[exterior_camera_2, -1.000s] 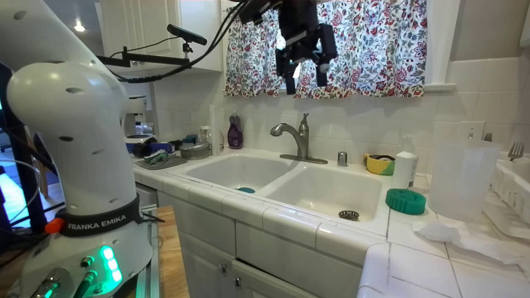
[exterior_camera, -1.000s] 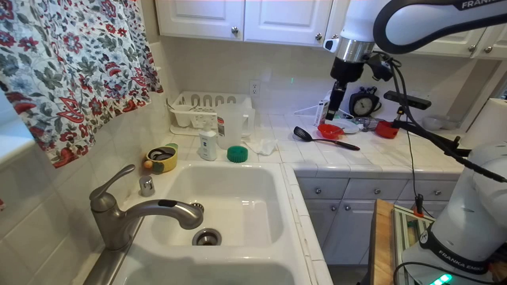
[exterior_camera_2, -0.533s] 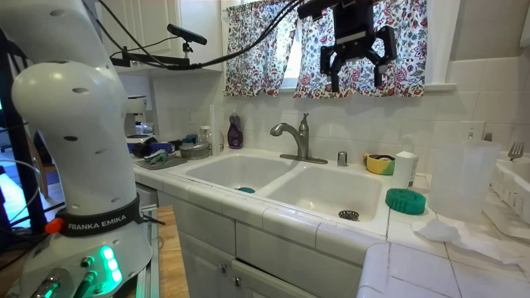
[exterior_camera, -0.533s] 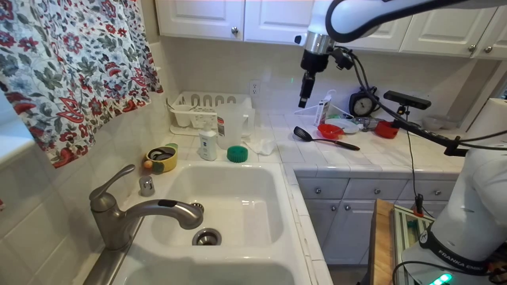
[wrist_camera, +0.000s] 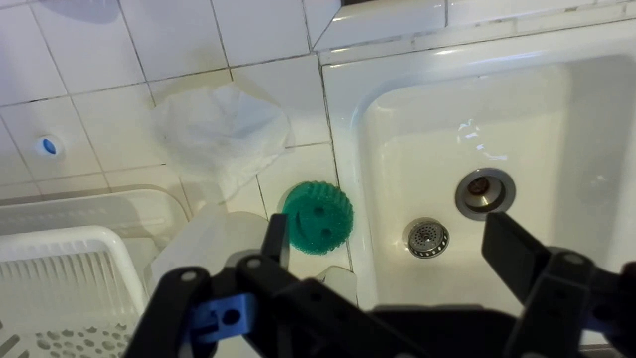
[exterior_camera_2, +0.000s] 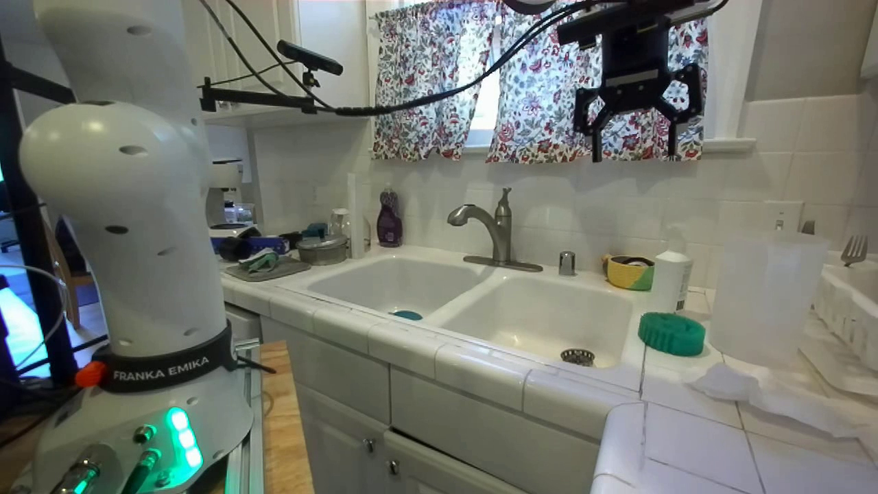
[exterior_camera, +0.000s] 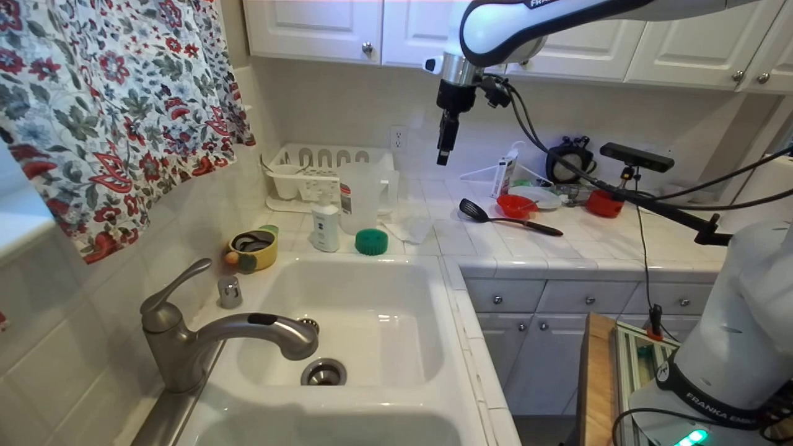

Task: Pour out the contents from the jar into the right sink

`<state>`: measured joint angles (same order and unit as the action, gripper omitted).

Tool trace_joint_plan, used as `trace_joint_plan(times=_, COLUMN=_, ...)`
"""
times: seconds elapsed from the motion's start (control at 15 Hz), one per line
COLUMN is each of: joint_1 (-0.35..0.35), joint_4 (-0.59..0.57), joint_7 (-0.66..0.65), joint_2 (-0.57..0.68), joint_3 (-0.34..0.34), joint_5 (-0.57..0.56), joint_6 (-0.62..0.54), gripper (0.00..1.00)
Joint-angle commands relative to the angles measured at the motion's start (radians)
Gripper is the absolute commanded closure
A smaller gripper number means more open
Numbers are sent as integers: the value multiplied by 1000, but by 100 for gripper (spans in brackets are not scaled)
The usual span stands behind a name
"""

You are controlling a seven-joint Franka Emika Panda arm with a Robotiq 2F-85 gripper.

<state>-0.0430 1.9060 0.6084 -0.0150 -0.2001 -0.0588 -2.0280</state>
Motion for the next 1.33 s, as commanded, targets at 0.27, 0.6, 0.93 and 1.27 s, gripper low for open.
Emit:
trace_joint_plan(times=0.27, joint_1=-45, joint_4=-100, joint_7=54, joint_2=100, joint_3=23, joint_5=31, joint_6=42, gripper=0)
trace_joint_plan(times=0.6, joint_1=-103, joint_4=-318, joint_7=220, joint_2=282, joint_3=49, joint_5=150, joint_6=136, gripper=0)
trace_joint_plan(times=0.93, joint_1=-160, joint_4=-545, joint_7=226, joint_2=446, joint_3=84, joint_5=163, joint_6=153, gripper=0)
trace_joint_plan(times=1.27, joint_1=-198, joint_4=-656, joint_7=131, joint_2=564, joint_3=98, joint_5=170, joint_6=128, gripper=0)
